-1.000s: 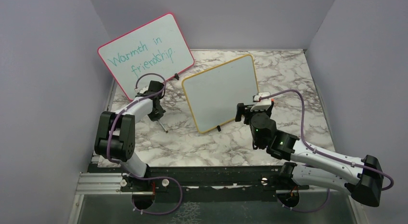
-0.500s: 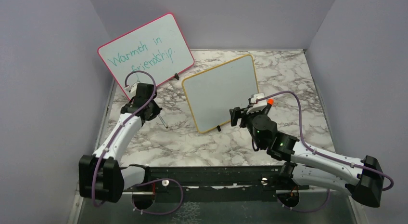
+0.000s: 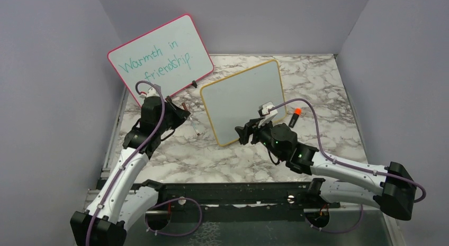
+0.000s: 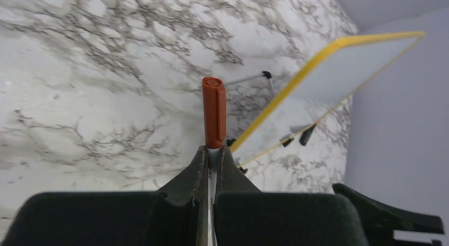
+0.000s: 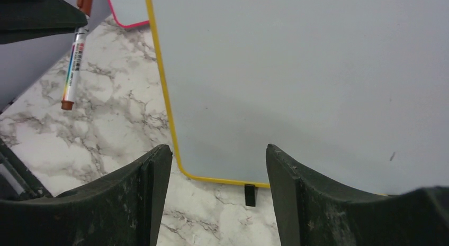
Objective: Write a sentence on the whiteboard
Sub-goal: Open the whiteboard marker at the center of the board.
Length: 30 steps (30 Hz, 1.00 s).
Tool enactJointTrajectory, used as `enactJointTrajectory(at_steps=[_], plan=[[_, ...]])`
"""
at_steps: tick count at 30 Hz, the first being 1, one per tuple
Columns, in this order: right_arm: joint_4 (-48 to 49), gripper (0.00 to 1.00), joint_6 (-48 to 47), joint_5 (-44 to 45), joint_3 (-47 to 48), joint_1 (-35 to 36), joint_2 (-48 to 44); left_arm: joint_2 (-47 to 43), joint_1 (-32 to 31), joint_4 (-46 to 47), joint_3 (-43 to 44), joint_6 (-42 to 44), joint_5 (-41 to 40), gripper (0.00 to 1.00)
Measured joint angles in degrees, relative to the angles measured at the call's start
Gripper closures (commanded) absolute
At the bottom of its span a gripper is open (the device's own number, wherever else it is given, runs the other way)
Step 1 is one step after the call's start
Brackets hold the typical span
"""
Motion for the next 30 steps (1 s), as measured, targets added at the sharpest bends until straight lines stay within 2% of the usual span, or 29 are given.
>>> enactJointTrajectory(at_steps=[9,19,24,30], plan=[[6.27,0.34,4.35,-7.54,0.94,0.02,2.16,-6.95,-8.52,9.25,-3.63,-8.37,-0.26,1.00],[11.87,0.38,9.62,-12.81,3.65,0.24,2.97,-4.00,-19.98,21.64,-6.19,-14.29,-5.97,1.00],[13.75,0.44,11.52,-13.16,4.42,0.26,4.76,-3.52,-24.26,28.13,-7.63,-16.06,-10.23,1.00],[14.40,0.55,13.79,-13.11,4.68,0.26,7.63,-1.05,-26.56,31.91,-8.76,-17.44,-13.16,1.00]])
